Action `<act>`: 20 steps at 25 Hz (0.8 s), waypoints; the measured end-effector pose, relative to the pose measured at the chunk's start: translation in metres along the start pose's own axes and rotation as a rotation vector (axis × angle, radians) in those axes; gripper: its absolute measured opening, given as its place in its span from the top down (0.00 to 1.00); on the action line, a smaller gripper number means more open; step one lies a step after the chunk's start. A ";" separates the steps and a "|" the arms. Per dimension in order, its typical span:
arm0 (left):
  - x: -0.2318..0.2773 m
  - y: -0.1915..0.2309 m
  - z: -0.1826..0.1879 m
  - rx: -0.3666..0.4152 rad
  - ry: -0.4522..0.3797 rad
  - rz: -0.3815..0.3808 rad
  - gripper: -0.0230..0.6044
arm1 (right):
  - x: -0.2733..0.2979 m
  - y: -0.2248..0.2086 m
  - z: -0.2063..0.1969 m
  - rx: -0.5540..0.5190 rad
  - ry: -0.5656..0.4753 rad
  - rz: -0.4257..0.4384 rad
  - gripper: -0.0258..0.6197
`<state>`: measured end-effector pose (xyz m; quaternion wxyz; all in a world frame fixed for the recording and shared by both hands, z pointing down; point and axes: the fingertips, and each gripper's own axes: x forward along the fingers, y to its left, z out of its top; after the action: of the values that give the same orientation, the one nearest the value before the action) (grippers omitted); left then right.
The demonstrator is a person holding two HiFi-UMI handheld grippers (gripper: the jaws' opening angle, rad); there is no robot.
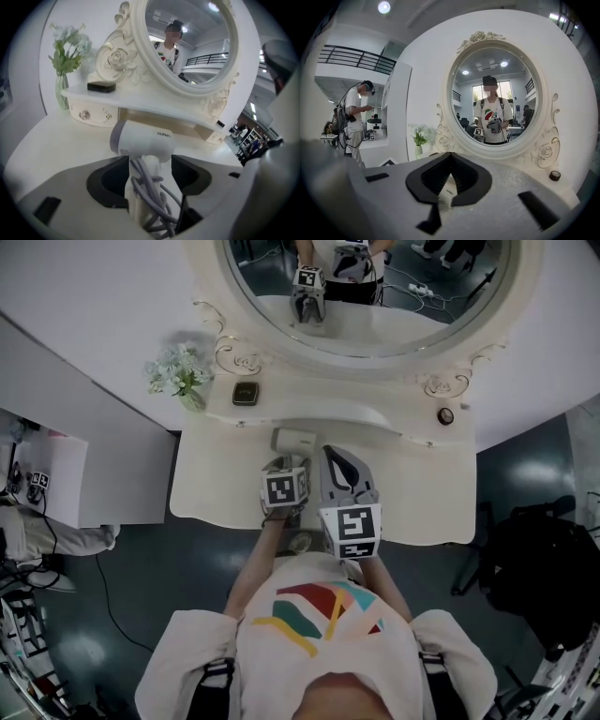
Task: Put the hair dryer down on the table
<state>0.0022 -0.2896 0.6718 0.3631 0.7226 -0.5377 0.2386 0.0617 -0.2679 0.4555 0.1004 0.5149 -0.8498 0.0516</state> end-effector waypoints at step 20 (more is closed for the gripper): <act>-0.202 -0.040 0.174 0.247 -0.814 0.078 0.95 | -0.010 -0.016 0.038 -0.059 -0.103 -0.075 0.96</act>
<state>-0.0301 -0.2974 0.4043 0.0224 0.7750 -0.6315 0.0102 0.0763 -0.2738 0.4158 0.0735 0.5450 -0.8352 -0.0038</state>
